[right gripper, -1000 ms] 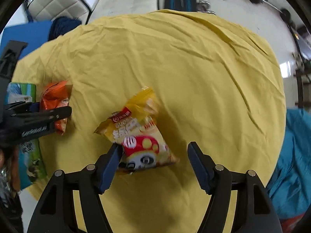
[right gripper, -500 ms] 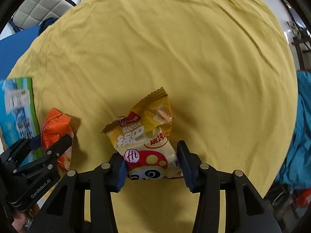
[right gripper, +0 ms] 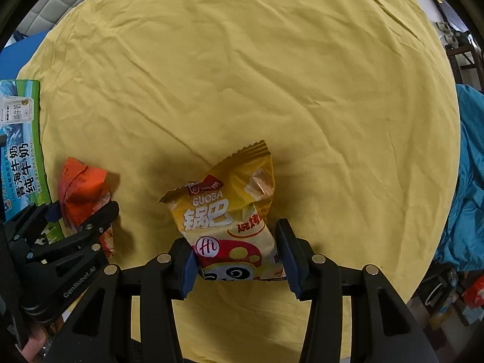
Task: Organize snacks
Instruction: 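Lift both held bags and carry them toward the cardboard box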
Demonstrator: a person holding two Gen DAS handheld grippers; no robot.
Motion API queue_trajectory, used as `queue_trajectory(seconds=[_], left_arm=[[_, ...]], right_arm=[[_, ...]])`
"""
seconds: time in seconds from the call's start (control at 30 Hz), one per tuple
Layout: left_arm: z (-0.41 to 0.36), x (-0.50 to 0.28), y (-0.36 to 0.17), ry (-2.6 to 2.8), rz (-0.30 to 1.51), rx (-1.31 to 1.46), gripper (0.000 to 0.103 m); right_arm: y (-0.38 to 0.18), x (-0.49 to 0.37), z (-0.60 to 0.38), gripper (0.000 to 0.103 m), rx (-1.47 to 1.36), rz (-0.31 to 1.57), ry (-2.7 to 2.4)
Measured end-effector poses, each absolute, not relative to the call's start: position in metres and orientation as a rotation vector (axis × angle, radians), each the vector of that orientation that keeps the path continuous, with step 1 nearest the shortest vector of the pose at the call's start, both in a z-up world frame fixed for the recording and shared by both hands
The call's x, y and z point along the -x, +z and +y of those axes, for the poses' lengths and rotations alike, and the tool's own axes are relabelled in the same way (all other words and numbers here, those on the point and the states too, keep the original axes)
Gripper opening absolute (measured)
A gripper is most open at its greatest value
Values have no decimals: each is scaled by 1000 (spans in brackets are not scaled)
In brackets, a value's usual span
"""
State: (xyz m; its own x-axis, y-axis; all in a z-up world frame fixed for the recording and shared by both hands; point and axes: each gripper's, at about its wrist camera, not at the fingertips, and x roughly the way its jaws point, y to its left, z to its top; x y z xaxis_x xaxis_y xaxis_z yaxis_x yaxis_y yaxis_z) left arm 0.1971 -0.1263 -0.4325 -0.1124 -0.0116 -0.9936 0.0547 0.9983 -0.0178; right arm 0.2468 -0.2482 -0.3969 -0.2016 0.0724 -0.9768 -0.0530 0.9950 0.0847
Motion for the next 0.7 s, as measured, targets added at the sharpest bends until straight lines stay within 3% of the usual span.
queue_trajectory(seconds=[0.37, 0.57, 0.7], left_arm=[[-99, -192, -430, -27, 1661, 31, 59], [-90, -202, -421, -22, 1665, 52, 50], [-83, -195, -412, -10, 1636, 37, 49]], right_arm=[[-400, -234, -270, 51, -47, 1775, 117], [-409, -239, -274, 51, -35, 1770, 106], [-413, -237, -262, 45, -25, 1748, 100]])
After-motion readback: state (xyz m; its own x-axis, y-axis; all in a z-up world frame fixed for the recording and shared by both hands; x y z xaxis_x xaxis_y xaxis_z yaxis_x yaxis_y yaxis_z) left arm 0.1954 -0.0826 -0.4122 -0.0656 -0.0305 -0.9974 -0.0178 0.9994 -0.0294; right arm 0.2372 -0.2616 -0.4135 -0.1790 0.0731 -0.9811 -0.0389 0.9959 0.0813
